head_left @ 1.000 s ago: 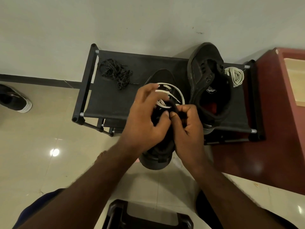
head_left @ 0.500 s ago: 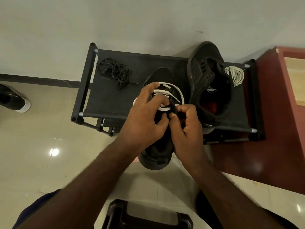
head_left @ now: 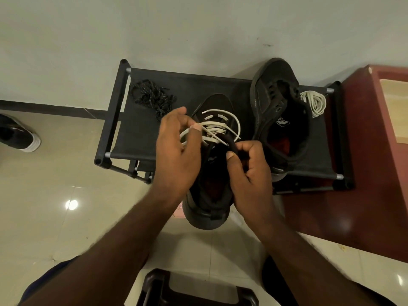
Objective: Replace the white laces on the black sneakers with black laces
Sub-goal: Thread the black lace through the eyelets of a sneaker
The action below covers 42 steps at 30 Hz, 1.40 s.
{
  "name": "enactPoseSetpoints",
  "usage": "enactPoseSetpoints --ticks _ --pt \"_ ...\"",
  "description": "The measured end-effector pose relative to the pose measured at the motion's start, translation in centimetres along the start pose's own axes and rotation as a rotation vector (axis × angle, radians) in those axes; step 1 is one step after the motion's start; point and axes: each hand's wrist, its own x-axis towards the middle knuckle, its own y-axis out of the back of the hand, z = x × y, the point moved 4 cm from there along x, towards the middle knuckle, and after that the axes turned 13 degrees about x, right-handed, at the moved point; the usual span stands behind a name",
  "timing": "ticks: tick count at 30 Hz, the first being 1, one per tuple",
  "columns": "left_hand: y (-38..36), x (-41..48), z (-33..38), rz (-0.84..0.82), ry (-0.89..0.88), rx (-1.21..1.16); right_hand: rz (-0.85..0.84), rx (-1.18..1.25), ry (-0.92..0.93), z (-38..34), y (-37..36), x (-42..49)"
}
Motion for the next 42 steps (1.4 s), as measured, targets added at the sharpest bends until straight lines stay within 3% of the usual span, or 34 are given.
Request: enactPoseSetpoints --ticks 6,14,21,23,27,34,38,42 --pt "-1.5 -1.3 0.3 -0.174 -0.243 0.280 -0.021 -0.060 0.021 0.3 0.2 -0.2" --pt "-1.4 -0.9 0.2 -0.146 -0.271 0.364 -0.029 -0.042 0.012 0.4 0.1 0.0" --pt "0.4 0.1 -0.5 0.150 0.152 0.046 -0.015 -0.059 0.015 0.4 -0.1 0.0" --pt "0.4 0.0 -0.2 0.097 0.045 0.098 -0.013 -0.051 0.009 0.4 -0.1 0.0" --pt "-1.1 -0.8 0.4 -0.158 -0.220 0.299 -0.013 -0.063 0.013 0.4 -0.1 0.1" --pt "-1.5 -0.7 -0.2 -0.186 -0.205 0.349 -0.020 -0.055 0.011 0.4 -0.2 -0.2" --pt "-1.1 -0.6 0.0 -0.133 -0.063 0.158 -0.007 -0.031 -0.013 0.2 -0.2 0.0" --pt "0.2 0.5 -0.9 0.043 0.327 -0.273 -0.003 -0.039 -0.021 0.2 -0.1 0.2"
